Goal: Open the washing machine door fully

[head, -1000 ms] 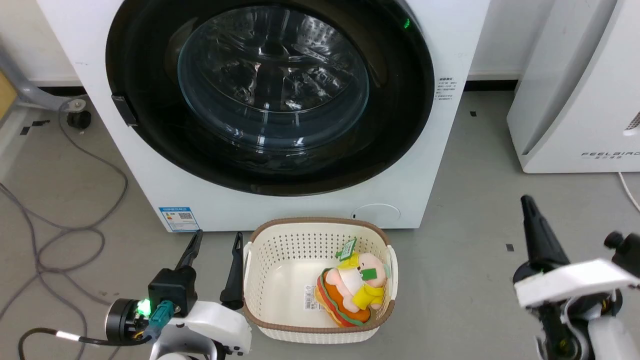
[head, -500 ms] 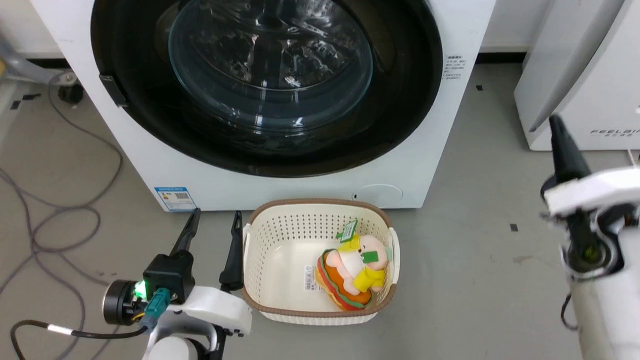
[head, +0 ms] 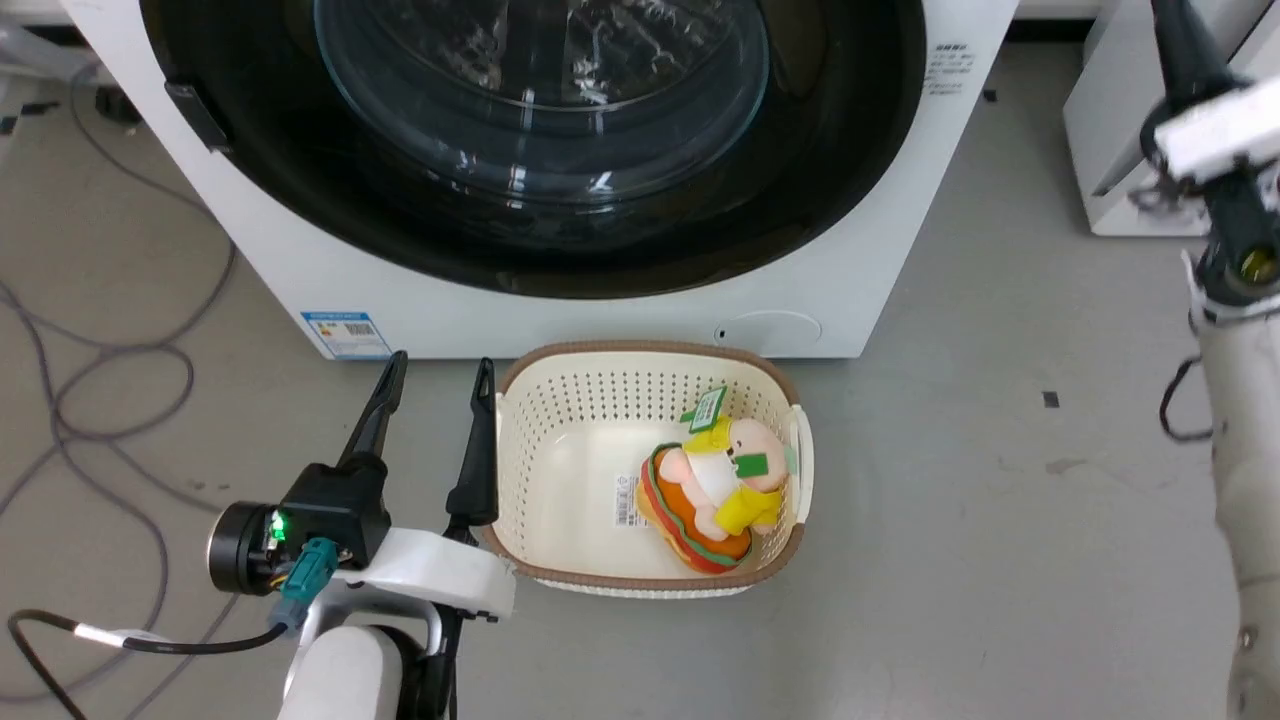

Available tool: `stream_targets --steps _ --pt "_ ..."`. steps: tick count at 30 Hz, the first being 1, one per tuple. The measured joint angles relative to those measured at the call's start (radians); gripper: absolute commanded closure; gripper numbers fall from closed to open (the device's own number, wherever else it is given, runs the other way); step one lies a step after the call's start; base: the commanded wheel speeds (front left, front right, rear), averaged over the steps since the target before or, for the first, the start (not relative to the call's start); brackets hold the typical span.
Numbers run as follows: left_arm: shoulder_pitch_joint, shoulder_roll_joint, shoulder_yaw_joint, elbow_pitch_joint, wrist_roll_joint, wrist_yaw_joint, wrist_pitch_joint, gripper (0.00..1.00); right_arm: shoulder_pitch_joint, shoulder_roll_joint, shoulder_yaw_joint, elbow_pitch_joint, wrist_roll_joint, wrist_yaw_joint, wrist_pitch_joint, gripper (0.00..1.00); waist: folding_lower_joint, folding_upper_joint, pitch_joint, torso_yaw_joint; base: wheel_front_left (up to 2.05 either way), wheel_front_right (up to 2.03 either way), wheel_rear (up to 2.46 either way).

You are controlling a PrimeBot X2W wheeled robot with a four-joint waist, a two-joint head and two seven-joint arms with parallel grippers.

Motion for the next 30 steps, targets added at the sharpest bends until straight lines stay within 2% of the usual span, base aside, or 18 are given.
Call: stream_targets --steps 8,15,30 --pt "-0.032 0.001 -0.008 0.0 0.0 0.007 -0.017 0.0 -0.184 -0.002 0.066 0.132 0.029 0.0 0.103 1.0 0.0 0.0 0.049 0.007 0.0 0.0 0.0" --pt "-0.048 0.001 -0.003 -0.006 0.002 0.014 -0.032 0.0 -0.337 0.03 0.137 0.241 0.041 0.0 0.202 1.0 0.0 0.0 0.093 0.001 0.0 0.0 0.0" --pt "-0.122 0.001 -0.006 -0.006 0.008 0.006 -0.062 0.0 -0.614 0.057 0.256 0.439 0.084 0.0 0.335 1.0 0.0 0.0 0.193 0.0 0.0 0.0 0.0"
